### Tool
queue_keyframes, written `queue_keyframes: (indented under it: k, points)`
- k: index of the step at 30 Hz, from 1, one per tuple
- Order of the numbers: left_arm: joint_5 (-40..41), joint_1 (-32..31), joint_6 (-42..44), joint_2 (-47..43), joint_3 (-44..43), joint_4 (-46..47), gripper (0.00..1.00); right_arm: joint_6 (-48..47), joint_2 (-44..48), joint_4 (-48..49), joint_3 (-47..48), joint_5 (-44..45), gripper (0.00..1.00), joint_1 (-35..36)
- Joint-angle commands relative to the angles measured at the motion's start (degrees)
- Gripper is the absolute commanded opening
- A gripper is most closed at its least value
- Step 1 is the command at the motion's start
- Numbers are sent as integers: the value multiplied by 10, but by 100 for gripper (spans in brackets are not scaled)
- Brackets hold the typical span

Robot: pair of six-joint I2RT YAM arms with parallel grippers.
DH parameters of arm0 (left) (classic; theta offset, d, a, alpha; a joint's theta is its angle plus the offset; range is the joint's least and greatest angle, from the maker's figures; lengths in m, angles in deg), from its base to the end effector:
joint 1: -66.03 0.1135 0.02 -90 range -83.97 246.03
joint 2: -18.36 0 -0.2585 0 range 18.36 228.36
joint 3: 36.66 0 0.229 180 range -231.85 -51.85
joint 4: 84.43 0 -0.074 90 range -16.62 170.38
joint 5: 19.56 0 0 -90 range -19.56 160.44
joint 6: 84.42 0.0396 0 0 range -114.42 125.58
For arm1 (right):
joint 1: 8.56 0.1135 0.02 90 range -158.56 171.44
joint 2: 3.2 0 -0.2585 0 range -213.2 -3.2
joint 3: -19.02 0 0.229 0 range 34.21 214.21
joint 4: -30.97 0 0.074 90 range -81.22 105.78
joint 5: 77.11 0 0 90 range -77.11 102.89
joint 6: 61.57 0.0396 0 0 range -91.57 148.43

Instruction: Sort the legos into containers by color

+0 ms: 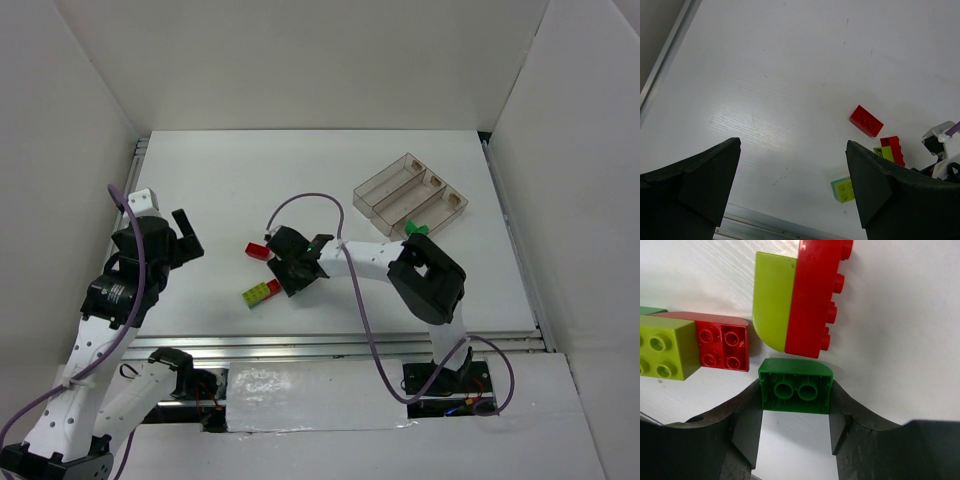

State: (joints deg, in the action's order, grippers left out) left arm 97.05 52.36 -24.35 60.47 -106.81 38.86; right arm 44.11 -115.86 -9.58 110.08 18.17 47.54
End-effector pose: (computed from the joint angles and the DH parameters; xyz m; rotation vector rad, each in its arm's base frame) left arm 0.1270 -0.0126 0.3420 -0.5589 1.9350 -0.0012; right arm 0.2180 0.3179 0.1675 -0.8972 2.5258 0.2894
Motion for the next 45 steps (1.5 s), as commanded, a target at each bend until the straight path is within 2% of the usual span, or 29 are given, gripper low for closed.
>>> queue_keyframes:
  k: [1, 4, 7, 9, 11, 13, 14, 17, 18, 22, 25, 35, 42, 45]
  points:
    - [-6, 3, 15, -8, 1, 26, 100, 6, 2, 5, 9, 10, 42, 6]
    - [-7, 3, 15, -8, 2, 27, 100, 12, 37, 12, -13, 34, 36, 7]
    - [-7, 3, 14, -9, 3, 26, 99, 27, 92, 9, -42, 74, 35, -4]
    - [-7, 3, 15, -10, 2, 27, 100, 37, 159, 0, -69, 87, 35, -51]
    - [-7, 3, 15, -10, 3, 27, 99, 47, 188, -10, -77, 92, 35, -69]
    - [-7, 3, 15, -10, 2, 27, 100, 69, 206, -35, -74, 93, 36, -149]
    - [-8, 3, 15, -9, 2, 26, 100, 78, 215, -46, -71, 91, 36, -211]
    - [-7, 3, 15, -7, 1, 27, 99, 102, 218, -82, -50, 110, 37, -291]
    - [-8, 3, 14, -7, 1, 26, 99, 108, 213, -90, -42, 130, 38, -336]
    - [-9, 4, 15, -2, 1, 26, 100, 137, 187, -125, 1, 149, 39, -435]
    - [-10, 4, 15, 1, 2, 27, 100, 135, 173, -130, 12, 134, 39, -474]
    - [-19, 4, 18, 4, 3, 29, 99, 125, 215, -93, -54, 76, 41, -477]
    - [-21, 4, 19, 5, 3, 30, 99, 123, 181, -93, -47, 57, 43, -495]
    - [-22, 4, 20, 5, 4, 30, 100, 121, 173, -91, -42, 58, 49, -502]
